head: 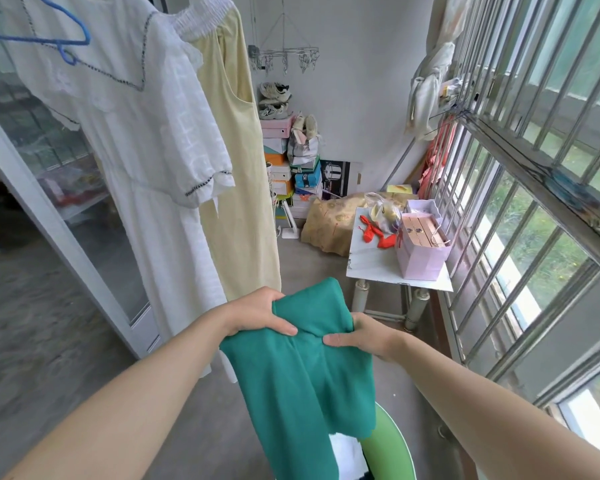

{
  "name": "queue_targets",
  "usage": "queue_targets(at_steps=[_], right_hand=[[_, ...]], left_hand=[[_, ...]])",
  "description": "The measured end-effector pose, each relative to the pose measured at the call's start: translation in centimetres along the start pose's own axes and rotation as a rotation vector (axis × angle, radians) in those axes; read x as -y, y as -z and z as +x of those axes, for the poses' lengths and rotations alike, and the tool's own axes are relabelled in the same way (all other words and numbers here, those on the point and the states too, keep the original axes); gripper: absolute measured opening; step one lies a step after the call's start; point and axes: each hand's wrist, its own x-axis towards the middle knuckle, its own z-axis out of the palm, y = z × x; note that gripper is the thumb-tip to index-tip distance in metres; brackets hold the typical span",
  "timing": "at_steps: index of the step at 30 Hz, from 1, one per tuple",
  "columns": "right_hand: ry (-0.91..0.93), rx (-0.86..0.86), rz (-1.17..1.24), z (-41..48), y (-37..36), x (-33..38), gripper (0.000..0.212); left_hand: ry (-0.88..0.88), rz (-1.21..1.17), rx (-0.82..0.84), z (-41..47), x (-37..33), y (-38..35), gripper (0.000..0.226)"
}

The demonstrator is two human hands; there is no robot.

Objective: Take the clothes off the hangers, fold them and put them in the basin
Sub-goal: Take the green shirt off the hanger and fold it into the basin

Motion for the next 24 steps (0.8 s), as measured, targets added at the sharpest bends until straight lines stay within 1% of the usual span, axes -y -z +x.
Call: queue_targets(at_steps=[2, 4, 7, 9, 11, 13, 16, 18, 20, 22, 24], right_hand=[[-0.013, 0.007, 0.111, -0.2, 0.4, 0.0, 0.024], [-0.039, 0.033, 0.19, -0.7, 0.7, -0.1, 0.026], [-0.08, 0.018, 0.291, -1.2, 1.3, -0.3, 0.033], [-0.095, -0.019, 0.366, -1.4, 1.4, -0.3, 0.039], [-0.106, -0.06, 0.436, -1.6, 1.4, -0.1, 0.038], [-0.109, -0.104, 0.486, -1.4, 1.3, 0.2, 0.031], [-0.109, -0.151, 0.515, -1.2, 0.7, 0.9, 0.028], [-0.11, -0.167, 0.53, -1.1, 0.4, 1.4, 0.029], [-0.098, -0.185, 0.583, -1.1, 0.4, 1.8, 0.03], [-0.074, -0.199, 0.641, -1.2, 0.7, 2.1, 0.032], [-0.066, -0.214, 0.643, -1.2, 0.7, 2.3, 0.034]], left_hand=[[-0.007, -0.03, -0.045, 0.0, 0.5, 0.4, 0.038], [0.008, -0.105, -0.074, -0.1, 1.6, 0.8, 0.041], [0.056, -0.275, -0.134, -0.2, 4.0, 0.8, 0.046], [0.082, -0.44, -0.197, -0.2, 5.4, 0.2, 0.047], [0.111, -0.65, -0.227, 0.0, 6.3, -0.5, 0.05], [0.148, -0.752, -0.225, 0.2, 6.2, -1.4, 0.043], [0.219, -0.752, -0.259, 1.0, 4.9, -3.0, 0.023], [0.185, -0.743, -0.392, 2.0, 4.8, -3.4, 0.016], [0.117, -0.723, -0.589, 2.9, 5.4, -2.7, 0.024], [0.124, -0.721, -0.756, 3.3, 6.4, -1.6, 0.028], [0.135, -0.734, -0.806, 3.4, 7.4, -1.0, 0.027]])
